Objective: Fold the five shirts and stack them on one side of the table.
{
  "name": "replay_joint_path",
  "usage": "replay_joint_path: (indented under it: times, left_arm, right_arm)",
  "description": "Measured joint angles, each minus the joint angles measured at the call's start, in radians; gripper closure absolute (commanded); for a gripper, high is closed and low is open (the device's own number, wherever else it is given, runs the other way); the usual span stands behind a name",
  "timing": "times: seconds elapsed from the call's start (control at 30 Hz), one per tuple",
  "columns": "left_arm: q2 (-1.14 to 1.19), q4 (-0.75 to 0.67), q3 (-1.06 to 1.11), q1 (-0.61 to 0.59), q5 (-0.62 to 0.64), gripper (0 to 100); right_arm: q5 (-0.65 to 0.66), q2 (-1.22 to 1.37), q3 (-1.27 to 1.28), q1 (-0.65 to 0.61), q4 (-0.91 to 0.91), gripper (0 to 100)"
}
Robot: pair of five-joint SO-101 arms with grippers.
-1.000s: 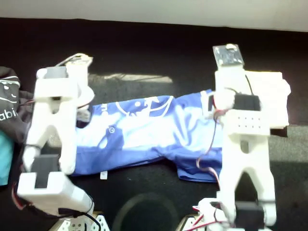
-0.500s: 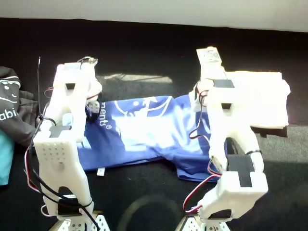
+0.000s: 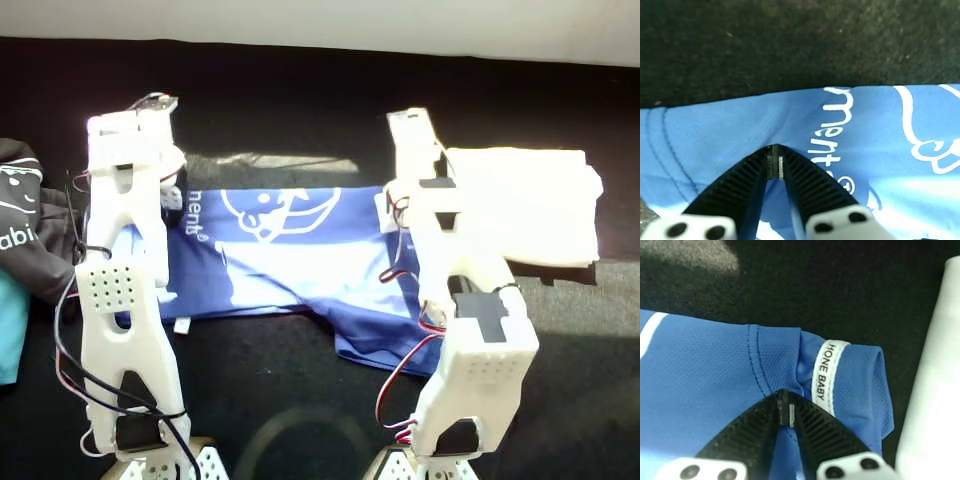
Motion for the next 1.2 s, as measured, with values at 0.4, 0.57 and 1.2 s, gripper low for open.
replay_joint_path:
  times: [0.4,0.57,1.2]
  left_arm:
    - [0.092,0.143,-0.325,-0.04,-0.006,99]
    - [-0.018,0.144,-0.276,-0.034,-0.008,99]
    - [-0.895,-0.164,1.059,0.023,-0.005,99]
  right_arm:
    - [0.0,0.058,-0.327,-0.011,0.25,99.0]
    - [0.0,0.058,-0.48,-0.011,0.425,99.1]
    - [0.0,-0.109,-0.667,-0.069,0.812,99.1]
